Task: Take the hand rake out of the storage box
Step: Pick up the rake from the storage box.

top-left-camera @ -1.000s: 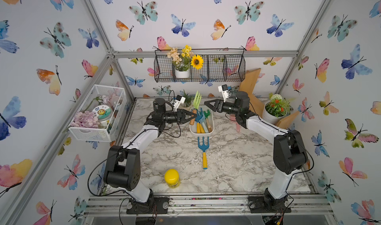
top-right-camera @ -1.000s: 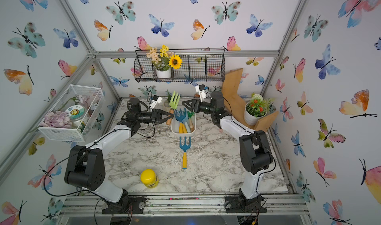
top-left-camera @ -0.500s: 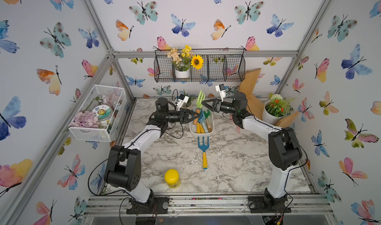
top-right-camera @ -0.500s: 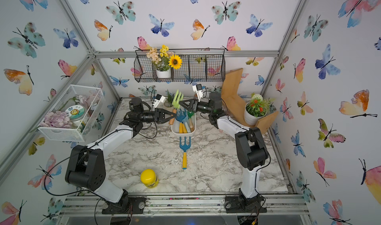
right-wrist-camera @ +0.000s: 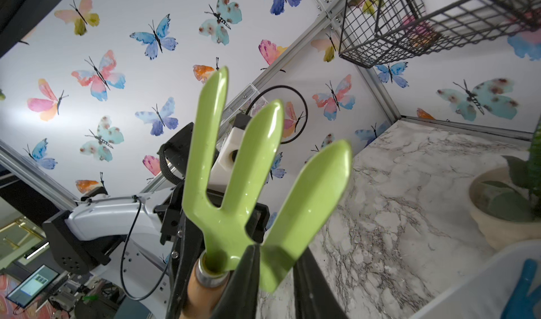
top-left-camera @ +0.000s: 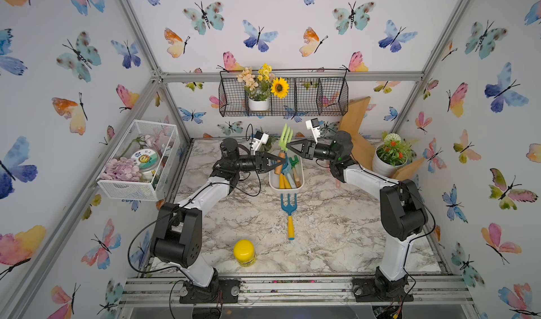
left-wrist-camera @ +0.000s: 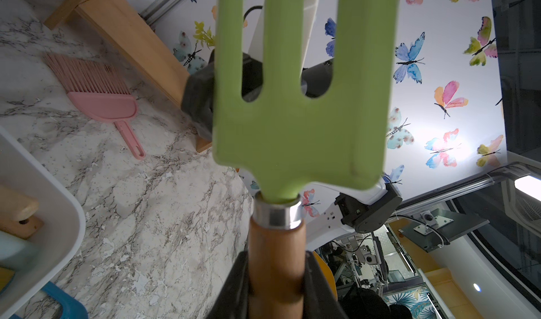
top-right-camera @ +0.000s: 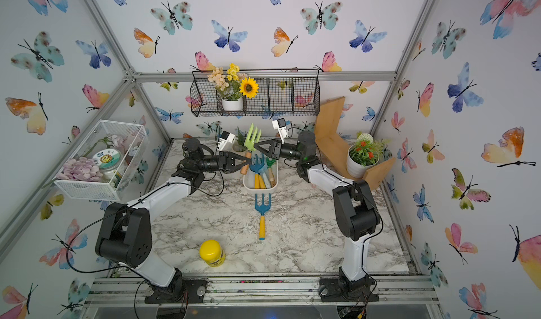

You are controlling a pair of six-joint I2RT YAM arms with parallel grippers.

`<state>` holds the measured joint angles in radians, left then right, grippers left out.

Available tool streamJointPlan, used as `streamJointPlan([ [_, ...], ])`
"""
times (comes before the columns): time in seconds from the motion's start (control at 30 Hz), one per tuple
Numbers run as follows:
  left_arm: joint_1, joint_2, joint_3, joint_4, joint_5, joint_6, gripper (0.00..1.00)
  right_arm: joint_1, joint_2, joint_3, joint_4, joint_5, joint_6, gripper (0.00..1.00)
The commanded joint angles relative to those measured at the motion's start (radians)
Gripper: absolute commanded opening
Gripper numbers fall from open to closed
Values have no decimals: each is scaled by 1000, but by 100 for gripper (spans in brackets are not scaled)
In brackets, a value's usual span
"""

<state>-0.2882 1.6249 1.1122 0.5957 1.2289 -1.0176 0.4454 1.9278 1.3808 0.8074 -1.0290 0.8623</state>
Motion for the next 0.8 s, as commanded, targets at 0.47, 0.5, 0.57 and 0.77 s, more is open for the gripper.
streamJointPlan([
  [0.47,17,4,-7,-148,-32,80,36,7,-19,-40,36,-3,4,3],
  [0.5,17,6,-6,-148,-32,80,36,7,-20,-45,46,-2,9,3],
  [0.57,17,7,-10,-132,-31,74,33,7,-18,-51,58,-5,19,3],
  [0.77,17,28,-37,6,-17,-24,16,6,-6,-49,31,-5,8,3],
])
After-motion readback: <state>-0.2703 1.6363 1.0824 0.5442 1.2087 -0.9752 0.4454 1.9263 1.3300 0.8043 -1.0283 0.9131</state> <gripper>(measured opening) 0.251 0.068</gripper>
